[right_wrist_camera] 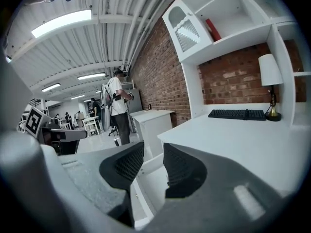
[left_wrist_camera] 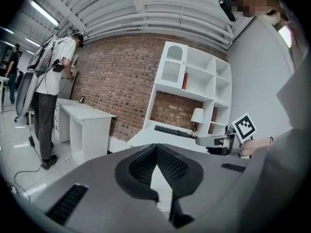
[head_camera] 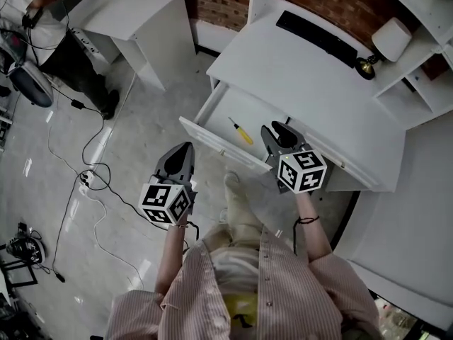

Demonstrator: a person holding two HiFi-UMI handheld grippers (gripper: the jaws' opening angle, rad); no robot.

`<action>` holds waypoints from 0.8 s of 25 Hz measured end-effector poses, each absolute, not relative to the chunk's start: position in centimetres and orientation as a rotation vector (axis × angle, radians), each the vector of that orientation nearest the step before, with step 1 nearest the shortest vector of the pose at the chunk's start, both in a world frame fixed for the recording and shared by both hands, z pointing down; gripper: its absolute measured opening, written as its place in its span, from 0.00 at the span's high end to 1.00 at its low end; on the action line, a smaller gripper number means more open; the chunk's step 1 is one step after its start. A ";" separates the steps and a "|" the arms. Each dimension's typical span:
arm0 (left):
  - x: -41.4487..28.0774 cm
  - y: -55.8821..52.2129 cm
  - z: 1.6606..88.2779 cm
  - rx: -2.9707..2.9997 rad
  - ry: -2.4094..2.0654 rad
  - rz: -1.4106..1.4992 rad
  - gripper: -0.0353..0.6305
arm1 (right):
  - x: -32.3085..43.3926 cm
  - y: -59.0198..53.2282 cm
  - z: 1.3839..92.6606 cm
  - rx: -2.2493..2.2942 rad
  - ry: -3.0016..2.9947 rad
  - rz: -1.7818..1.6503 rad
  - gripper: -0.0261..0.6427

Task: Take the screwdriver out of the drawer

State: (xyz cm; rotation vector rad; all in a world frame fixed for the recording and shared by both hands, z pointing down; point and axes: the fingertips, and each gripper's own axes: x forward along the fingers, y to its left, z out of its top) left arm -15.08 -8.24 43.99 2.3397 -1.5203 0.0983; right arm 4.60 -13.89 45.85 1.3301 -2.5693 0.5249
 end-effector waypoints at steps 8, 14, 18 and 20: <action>-15.5 -12.9 48.8 2.260 -1.434 0.174 0.95 | 2.2 -18.0 51.7 1.204 -2.458 0.613 0.78; -14.5 -16.9 52.2 2.199 -1.363 0.234 0.95 | 1.1 -21.2 56.1 1.091 -2.372 0.672 0.78; -13.5 -18.9 54.0 2.159 -1.320 0.275 0.95 | 0.6 -22.7 59.0 1.013 -2.313 0.715 0.78; -13.2 -19.6 54.9 2.144 -1.299 0.304 0.95 | 0.2 -23.1 60.7 0.972 -2.279 0.736 0.78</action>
